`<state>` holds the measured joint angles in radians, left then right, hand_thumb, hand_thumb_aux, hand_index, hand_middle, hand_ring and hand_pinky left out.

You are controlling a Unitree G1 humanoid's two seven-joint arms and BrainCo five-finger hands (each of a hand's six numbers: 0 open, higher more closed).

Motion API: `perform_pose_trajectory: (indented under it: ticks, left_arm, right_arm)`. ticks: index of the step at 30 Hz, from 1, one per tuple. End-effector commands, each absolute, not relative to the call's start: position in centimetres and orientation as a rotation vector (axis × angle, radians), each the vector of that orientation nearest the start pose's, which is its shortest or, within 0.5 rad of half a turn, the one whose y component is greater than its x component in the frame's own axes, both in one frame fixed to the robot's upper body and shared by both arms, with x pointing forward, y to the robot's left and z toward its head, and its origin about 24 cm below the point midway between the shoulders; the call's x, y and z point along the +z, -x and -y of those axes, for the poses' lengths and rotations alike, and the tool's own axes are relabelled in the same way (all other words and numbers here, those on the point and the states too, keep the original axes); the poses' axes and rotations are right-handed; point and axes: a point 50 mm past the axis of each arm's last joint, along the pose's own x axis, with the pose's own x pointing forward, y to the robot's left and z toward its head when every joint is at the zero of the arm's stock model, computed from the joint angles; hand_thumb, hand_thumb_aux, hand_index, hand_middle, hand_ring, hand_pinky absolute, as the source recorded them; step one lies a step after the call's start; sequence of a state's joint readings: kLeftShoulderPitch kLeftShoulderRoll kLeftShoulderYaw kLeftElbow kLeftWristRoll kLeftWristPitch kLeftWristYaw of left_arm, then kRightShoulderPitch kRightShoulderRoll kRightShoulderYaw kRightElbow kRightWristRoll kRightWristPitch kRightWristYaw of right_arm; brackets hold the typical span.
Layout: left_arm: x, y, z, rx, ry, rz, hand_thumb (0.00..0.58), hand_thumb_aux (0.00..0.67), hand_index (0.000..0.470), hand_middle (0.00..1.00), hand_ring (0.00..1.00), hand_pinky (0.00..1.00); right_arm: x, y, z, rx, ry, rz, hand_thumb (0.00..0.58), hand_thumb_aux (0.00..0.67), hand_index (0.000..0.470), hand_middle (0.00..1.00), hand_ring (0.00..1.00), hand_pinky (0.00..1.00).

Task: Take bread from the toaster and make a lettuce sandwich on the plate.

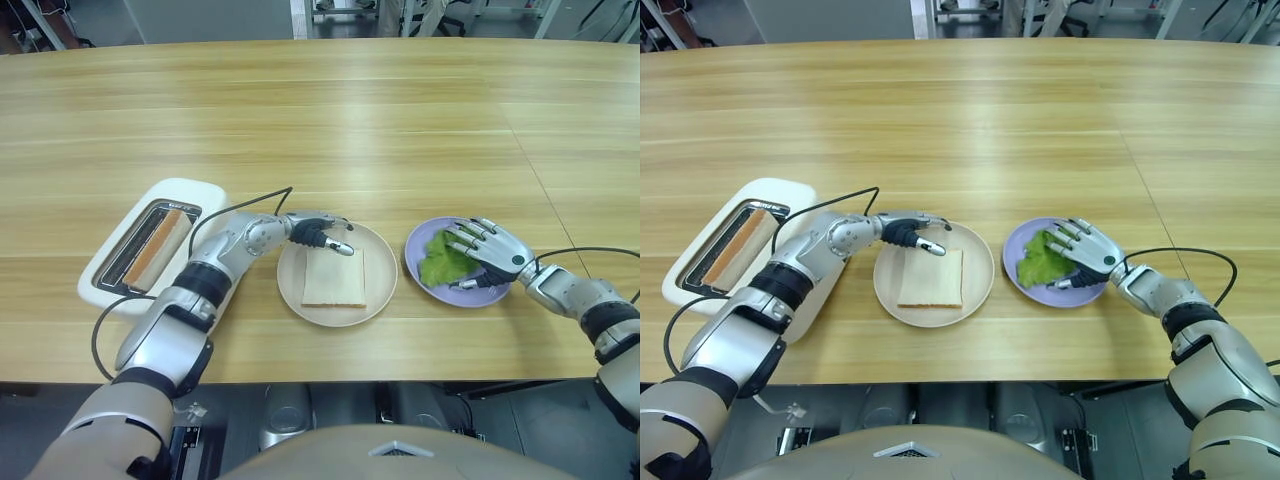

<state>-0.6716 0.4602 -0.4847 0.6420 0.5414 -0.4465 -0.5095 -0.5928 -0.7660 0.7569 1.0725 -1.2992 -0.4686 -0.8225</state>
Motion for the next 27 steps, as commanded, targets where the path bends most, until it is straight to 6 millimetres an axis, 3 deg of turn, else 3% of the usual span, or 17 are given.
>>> perform_pose_trajectory:
  ticks: [1,4,8,11,20,27]
  left_arm:
    - [8.8,-33.3,-12.7,-0.959,-1.243,0.135,0.000,0.000,0.000,0.00,0.00,0.00]
    - [10.7,-32.8,-12.9,-0.908,-1.215,0.192,0.000,0.000,0.000,0.00,0.00,0.00]
    - [15.1,-31.4,-13.7,-0.756,-1.157,0.312,0.000,0.000,0.000,0.00,0.00,0.00]
    - [17.4,-30.0,-15.0,-0.674,-1.133,0.335,0.000,0.000,0.000,0.00,0.00,0.00]
    - [22.6,-27.2,-20.7,-0.358,-1.168,0.355,0.000,0.000,0.000,0.00,0.00,0.00]
    - [24.7,-24.6,-26.1,-0.150,-1.215,0.282,0.000,0.000,0.000,0.00,0.00,0.00]
  right_arm:
    - [0.0,-27.9,27.5,0.694,1.978,0.394,0.580,0.670,0.460,0.00,0.00,0.00]
    - [-0.1,-27.7,27.4,0.706,1.957,0.395,0.580,0.670,0.460,0.00,0.00,0.00]
    - [0.3,-27.5,27.2,0.700,1.915,0.449,0.580,0.670,0.460,0.00,0.00,0.00]
    - [0.5,-27.5,27.1,0.698,1.899,0.473,0.580,0.670,0.460,0.00,0.00,0.00]
    - [2.7,-28.5,26.9,0.552,1.851,0.566,0.580,0.670,0.460,0.00,0.00,0.00]
    - [4.8,-28.7,25.9,0.481,1.822,0.692,0.580,0.670,0.460,0.00,0.00,0.00]
